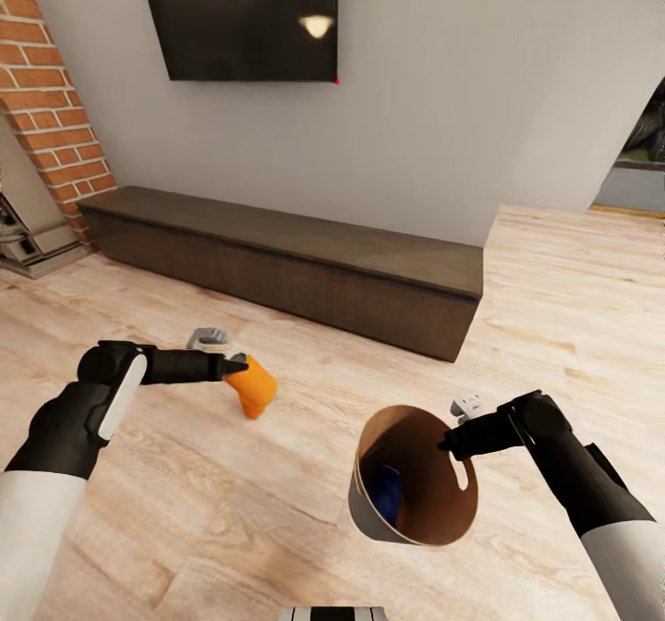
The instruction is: Put the three can of soda from the living room inside the tash can in the kitchen.
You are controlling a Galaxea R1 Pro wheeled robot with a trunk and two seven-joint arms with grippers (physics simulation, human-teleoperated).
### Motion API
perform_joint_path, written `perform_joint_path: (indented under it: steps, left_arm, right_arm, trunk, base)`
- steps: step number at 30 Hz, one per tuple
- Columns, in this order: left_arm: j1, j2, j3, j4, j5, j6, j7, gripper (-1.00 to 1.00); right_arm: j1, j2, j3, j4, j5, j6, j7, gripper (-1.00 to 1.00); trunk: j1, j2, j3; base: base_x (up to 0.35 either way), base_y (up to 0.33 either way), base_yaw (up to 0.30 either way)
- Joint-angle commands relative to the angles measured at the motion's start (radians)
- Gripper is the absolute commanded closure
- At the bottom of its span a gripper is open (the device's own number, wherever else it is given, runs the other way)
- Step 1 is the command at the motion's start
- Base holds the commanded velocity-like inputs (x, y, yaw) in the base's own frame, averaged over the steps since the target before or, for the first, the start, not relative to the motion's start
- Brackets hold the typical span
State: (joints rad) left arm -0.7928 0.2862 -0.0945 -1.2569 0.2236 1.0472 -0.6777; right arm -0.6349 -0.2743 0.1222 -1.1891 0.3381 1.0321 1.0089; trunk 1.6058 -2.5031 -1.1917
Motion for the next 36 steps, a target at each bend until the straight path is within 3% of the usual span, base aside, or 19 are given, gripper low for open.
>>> perform_joint_path:
  steps: [1, 2, 5, 7, 10, 14, 19, 23, 24, 27, 32, 36]
  left_arm:
    - [-0.067, 0.017, -0.035, 0.075, -0.007, 0.000, -0.076, 1.00]
    - [-0.101, 0.022, -0.060, 0.115, -0.008, 0.000, -0.111, 1.00]
    - [-0.262, 0.038, -0.211, 0.290, -0.009, 0.000, -0.269, 1.00]
    - [-0.335, 0.038, -0.278, 0.350, -0.009, 0.000, -0.356, 1.00]
    - [-0.413, 0.031, -0.360, 0.382, -0.010, 0.000, -0.440, 1.00]
    - [-0.457, 0.014, -0.470, 0.393, -0.010, 0.000, -0.483, 1.00]
    - [-0.481, -0.016, -0.527, 0.395, -0.011, 0.000, -0.495, 1.00]
    - [-0.511, -0.037, -0.587, 0.396, -0.011, 0.000, -0.497, 1.00]
    - [-0.518, -0.052, -0.612, 0.397, -0.011, 0.000, -0.497, 1.00]
    - [-0.526, -0.086, -0.642, 0.402, -0.011, 0.000, -0.497, 1.00]
    - [-0.555, -0.136, -0.665, 0.411, -0.012, 0.000, -0.497, 1.00]
    - [-0.562, -0.151, -0.668, 0.413, -0.012, 0.000, -0.497, 1.00]
  right_arm:
    - [-0.009, 0.007, 0.001, 0.014, -0.021, 0.015, 0.007, 1.00]
    - [-0.015, 0.010, 0.002, 0.024, -0.021, 0.015, 0.007, 1.00]
    - [-0.066, 0.029, 0.003, 0.097, -0.013, 0.015, 0.006, 1.00]
    - [-0.105, 0.045, 0.004, 0.145, 0.010, 0.015, 0.005, 1.00]
    - [-0.171, 0.087, 0.004, 0.234, 0.073, 0.015, 0.005, 1.00]
    - [-0.253, 0.149, 0.004, 0.353, 0.162, 0.015, 0.001, 1.00]
    - [-0.310, 0.198, 0.004, 0.453, 0.228, 0.015, -0.006, 1.00]
    - [-0.321, 0.216, 0.003, 0.473, 0.250, 0.015, -0.008, 1.00]
    - [-0.324, 0.223, 0.003, 0.477, 0.254, 0.015, -0.010, 1.00]
    - [-0.327, 0.239, 0.003, 0.481, 0.266, 0.015, -0.012, 1.00]
    - [-0.330, 0.260, 0.002, 0.483, 0.298, 0.015, -0.013, 1.00]
    - [-0.338, 0.263, 0.002, 0.483, 0.302, 0.015, -0.013, 1.00]
  trunk:
    - [0.000, 0.000, 0.004]
    - [-0.001, 0.001, 0.008]
    - [-0.002, 0.001, 0.019]
    - [-0.003, 0.002, 0.027]
    - [-0.004, 0.002, 0.039]
    - [-0.010, 0.010, 0.053]
    - [-0.029, 0.045, 0.069]
    - [-0.044, 0.073, 0.082]
    - [-0.048, 0.080, 0.085]
    - [-0.059, 0.101, 0.094]
    - [-0.079, 0.136, 0.110]
    - [-0.094, 0.164, 0.122]
  base:
    - [0.000, 0.000, 0.000]
    - [0.000, 0.000, 0.000]
    - [0.000, 0.000, 0.000]
    - [0.000, 0.000, 0.000]
    - [0.000, 0.000, 0.000]
    - [0.000, 0.000, 0.000]
    - [0.000, 0.000, 0.000]
    - [0.000, 0.000, 0.000]
    - [0.000, 0.000, 0.000]
    - [0.000, 0.000, 0.000]
    - [0.000, 0.000, 0.000]
    - [0.000, 0.000, 0.000]
